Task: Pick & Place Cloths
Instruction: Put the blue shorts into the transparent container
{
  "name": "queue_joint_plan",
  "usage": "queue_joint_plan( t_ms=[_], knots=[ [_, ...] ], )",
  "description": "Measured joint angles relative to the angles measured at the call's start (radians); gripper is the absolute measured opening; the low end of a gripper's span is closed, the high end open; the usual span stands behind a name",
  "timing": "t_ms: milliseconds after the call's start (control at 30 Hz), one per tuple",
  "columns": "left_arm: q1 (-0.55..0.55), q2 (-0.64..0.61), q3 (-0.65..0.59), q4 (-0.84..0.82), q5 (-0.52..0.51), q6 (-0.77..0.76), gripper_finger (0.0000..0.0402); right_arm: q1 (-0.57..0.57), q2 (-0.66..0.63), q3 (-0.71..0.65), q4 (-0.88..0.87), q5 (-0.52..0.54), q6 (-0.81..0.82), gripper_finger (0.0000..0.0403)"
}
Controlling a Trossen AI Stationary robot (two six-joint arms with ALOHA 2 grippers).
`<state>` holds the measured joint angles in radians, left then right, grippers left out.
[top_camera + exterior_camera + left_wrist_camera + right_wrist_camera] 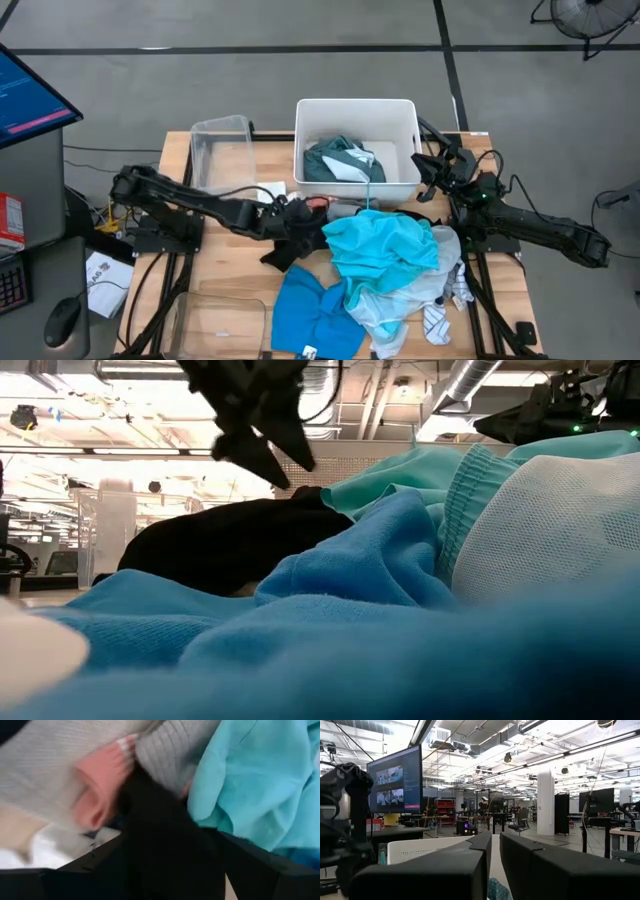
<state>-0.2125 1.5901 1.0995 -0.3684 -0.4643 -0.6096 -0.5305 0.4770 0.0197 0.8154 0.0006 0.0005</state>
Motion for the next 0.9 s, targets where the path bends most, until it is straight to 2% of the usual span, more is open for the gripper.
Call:
queue_joint_plan(
  t_ms=[100, 200, 300, 433, 633, 767, 900],
  knots=[
    [-0.014, 0.034, -0.009, 0.184, 0.013, 0.111, 0.0278, 0.0, 0.0, 0.0, 0.0, 0.0, 0.0, 0.0037],
    [-0.024, 0.064, -0.007, 0.4, 0.014, 0.326, 0.0274, 0.0, 0.0, 0.0, 0.0, 0.0, 0.0, 0.0037],
    [-0.014, 0.1, 0.005, 0.538, 0.011, 0.531, 0.0276, 0.0, 0.0, 0.0, 0.0, 0.0, 0.0, 0.0037],
    [0.047, 0.15, 0.065, 0.561, 0.064, 0.602, 0.0288, 0.0, 0.0, 0.0, -0.001, 0.0, 0.0, 0.0037],
    [0.109, 0.266, 0.174, 0.568, 0.261, 0.717, 0.0302, 0.0, 0.0, 0.0, -0.001, 0.0, 0.0, 0.0037],
    [0.1, 0.327, 0.218, 0.57, 0.28, 0.788, 0.0307, 0.0, 0.0, 0.0, -0.001, 0.0, 0.0, 0.0037],
    [0.099, 0.379, 0.223, 0.566, 0.289, 0.788, 0.0312, 0.0, 0.0, 0.0, -0.001, 0.0, 0.0, 0.0037]
  ],
)
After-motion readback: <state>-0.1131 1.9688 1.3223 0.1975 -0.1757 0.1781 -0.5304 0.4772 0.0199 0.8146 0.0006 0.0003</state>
